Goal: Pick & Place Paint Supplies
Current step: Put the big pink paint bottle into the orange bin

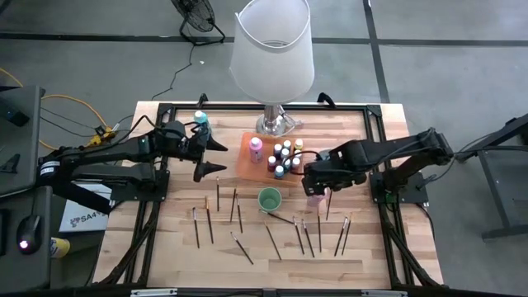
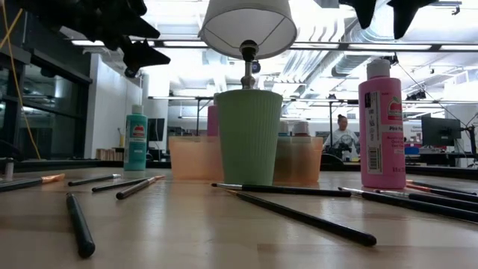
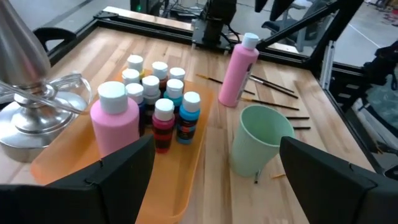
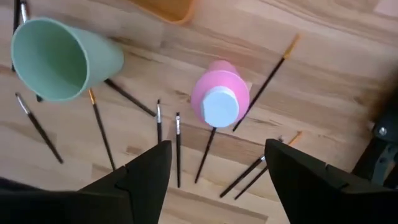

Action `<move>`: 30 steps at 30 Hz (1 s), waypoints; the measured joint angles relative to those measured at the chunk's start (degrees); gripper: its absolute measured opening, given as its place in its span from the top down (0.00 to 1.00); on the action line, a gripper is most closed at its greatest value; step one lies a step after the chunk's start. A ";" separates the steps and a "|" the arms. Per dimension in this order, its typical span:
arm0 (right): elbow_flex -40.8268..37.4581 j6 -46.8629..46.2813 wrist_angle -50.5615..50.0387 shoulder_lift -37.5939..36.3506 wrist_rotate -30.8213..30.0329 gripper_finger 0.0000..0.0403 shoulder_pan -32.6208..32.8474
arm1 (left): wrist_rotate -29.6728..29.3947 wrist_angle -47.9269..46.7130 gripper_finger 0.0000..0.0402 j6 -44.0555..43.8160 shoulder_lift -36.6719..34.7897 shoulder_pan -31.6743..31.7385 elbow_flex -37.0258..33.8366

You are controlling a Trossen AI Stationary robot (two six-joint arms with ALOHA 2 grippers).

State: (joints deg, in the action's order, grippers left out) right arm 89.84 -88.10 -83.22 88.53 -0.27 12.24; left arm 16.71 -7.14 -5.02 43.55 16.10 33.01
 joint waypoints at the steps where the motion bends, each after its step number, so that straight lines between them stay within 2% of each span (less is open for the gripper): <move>1: 0.00 -1.10 0.07 0.42 -0.44 0.38 0.21 | 0.74 -0.02 0.16 0.00 0.02 0.00 0.00; 5: -0.03 -5.12 -2.27 2.50 -1.11 0.38 0.12 | 1.04 -0.22 0.16 -0.01 0.02 0.00 0.00; 12: -0.02 -6.06 -1.19 5.74 -0.46 0.38 -0.99 | 1.92 -0.41 0.16 0.09 0.04 0.01 0.00; 21: -0.07 -6.39 -0.93 5.64 -1.13 0.38 -1.49 | 1.86 -0.37 0.16 0.24 0.04 0.02 0.00; 30: -5.12 -4.79 2.55 5.62 0.33 0.38 -2.31 | 1.79 -0.77 0.16 0.09 0.04 0.02 0.00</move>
State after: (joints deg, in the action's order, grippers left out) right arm 84.73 -92.89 -80.67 94.15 0.06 9.92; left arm 18.50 -7.91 -4.93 43.59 16.12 33.01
